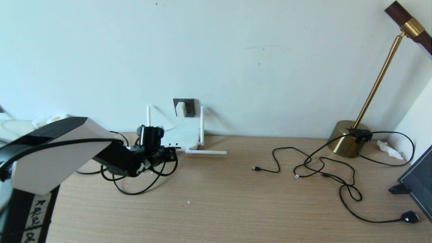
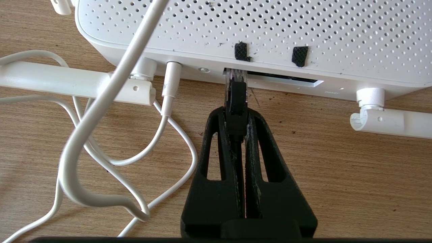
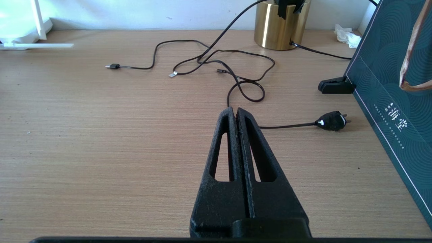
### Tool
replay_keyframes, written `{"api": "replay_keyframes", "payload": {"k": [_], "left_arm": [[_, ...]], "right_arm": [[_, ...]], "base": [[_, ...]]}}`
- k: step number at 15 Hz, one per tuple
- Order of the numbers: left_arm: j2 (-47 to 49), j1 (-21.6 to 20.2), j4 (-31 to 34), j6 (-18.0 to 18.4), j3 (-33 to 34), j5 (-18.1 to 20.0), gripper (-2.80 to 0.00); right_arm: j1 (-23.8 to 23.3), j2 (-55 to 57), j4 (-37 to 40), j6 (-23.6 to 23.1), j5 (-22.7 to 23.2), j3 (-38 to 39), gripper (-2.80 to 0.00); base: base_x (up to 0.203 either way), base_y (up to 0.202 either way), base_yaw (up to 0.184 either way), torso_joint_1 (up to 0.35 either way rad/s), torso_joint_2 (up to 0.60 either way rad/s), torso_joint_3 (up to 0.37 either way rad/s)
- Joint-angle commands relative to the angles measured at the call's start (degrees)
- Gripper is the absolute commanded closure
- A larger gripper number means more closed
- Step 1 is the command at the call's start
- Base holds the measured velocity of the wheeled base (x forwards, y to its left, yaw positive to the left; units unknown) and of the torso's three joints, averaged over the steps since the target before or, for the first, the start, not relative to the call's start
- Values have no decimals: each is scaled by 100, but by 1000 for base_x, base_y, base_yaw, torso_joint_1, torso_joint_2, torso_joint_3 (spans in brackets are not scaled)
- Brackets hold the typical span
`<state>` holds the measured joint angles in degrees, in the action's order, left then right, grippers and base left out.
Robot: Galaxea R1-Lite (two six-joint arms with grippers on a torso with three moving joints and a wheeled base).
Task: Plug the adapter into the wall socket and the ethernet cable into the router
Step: Plug cable into router interface
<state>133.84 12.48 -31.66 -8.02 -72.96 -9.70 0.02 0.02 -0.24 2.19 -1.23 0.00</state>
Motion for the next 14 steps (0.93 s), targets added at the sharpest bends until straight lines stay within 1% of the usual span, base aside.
{"api": "replay_keyframes", "payload": {"k": [1, 14], "left_arm": [[7, 0, -25, -6, 1, -5, 0], [0, 0, 39, 19, -87, -14, 0]], "right_arm": [[6, -2, -2, 0, 0, 0, 0], [-2, -2, -2, 0, 0, 0, 0]], "base": [[0, 0, 0, 0, 0, 0], [0, 0, 0, 0, 0, 0]]}}
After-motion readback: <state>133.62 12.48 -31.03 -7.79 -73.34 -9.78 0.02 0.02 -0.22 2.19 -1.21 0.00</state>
